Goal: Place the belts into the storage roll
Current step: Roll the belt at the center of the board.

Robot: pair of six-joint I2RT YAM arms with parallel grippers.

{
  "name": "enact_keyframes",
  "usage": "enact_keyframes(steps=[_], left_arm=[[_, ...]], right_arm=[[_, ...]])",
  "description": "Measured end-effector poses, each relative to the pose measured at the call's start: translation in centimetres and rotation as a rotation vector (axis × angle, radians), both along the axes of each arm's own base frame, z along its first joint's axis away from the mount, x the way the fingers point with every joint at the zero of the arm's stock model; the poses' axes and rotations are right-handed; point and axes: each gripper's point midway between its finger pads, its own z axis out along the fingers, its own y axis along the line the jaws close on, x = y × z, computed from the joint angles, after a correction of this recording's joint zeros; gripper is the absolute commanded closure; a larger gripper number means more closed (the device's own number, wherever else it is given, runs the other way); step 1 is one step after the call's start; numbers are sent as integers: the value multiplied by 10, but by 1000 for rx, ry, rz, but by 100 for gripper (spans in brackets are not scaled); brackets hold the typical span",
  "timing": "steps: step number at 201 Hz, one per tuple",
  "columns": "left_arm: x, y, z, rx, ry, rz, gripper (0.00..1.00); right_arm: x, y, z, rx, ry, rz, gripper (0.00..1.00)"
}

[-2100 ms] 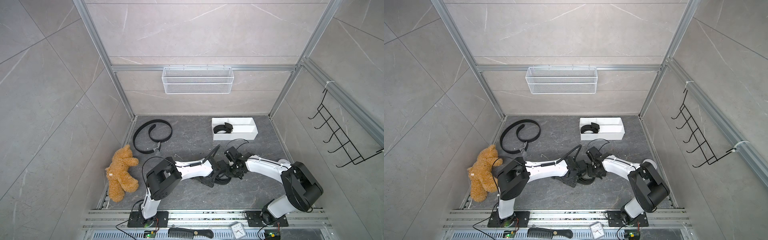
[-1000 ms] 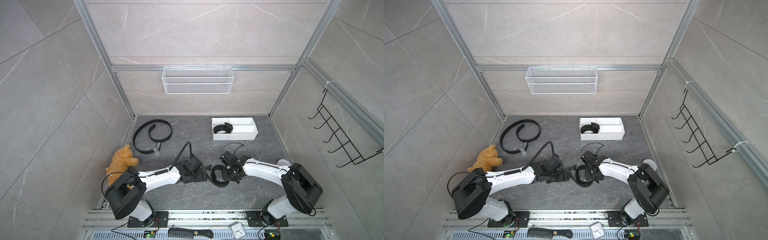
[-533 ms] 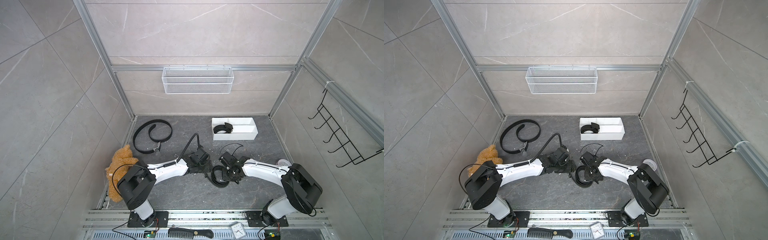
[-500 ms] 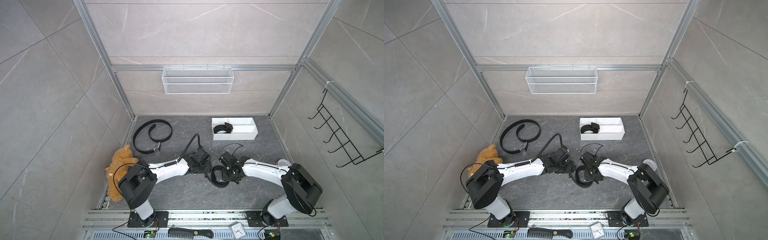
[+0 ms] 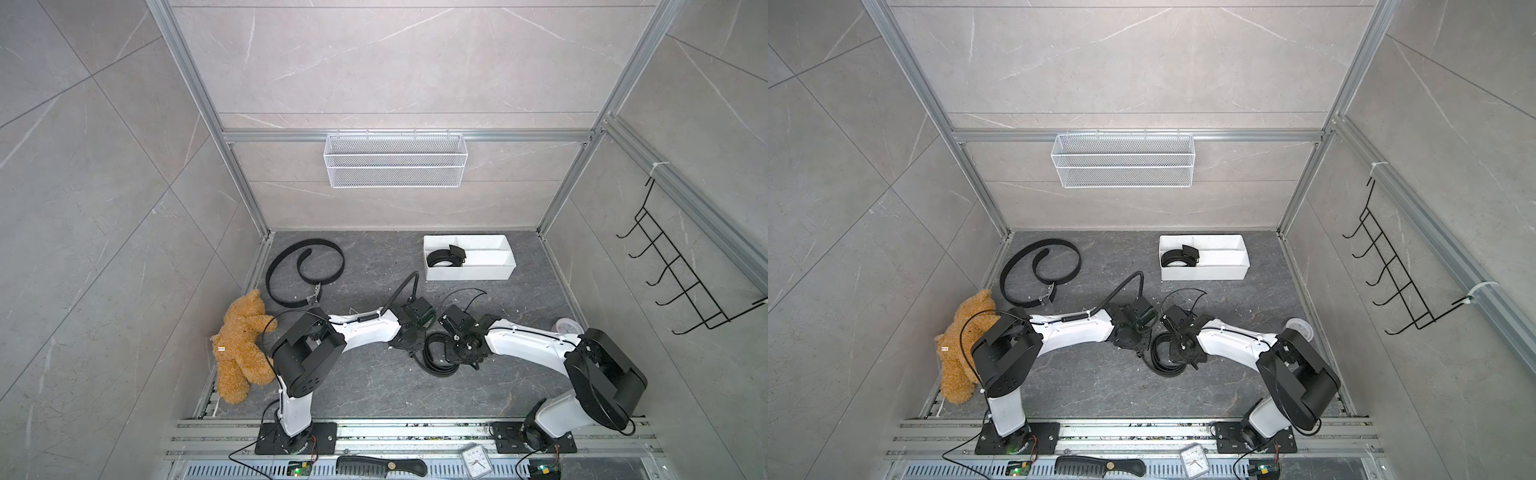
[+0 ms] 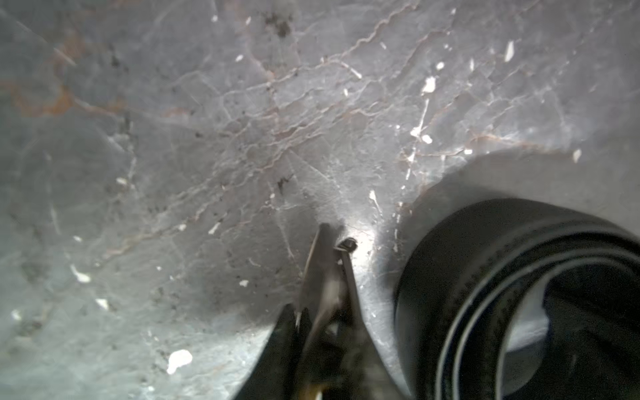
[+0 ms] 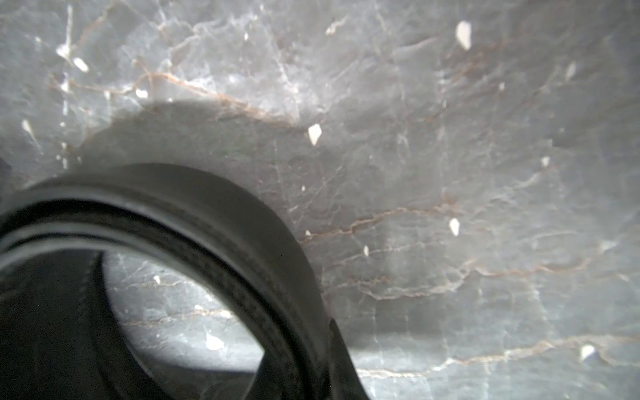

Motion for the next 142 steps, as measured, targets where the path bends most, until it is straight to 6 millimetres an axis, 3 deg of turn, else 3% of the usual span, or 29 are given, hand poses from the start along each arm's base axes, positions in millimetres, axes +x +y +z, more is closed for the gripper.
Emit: enact_keyframes(steps=[29, 43, 72, 91, 142], left_arm=[[11, -8, 7, -27, -38, 18, 91], [16, -11, 10, -51, -49, 31, 79], [22, -16, 12, -79, -56, 44, 44], [24, -18, 14, -97, -57, 48, 29], [19, -14, 14, -144, -63, 62, 16]], right_arm=[[-1, 3, 0, 0, -5, 8, 100], [-1, 3, 0, -2, -7, 6, 100], [-2, 3, 0, -6, -9, 9, 100], [-2, 3, 0, -6, -10, 9, 100], [-2, 3, 0, -7, -11, 2, 100]])
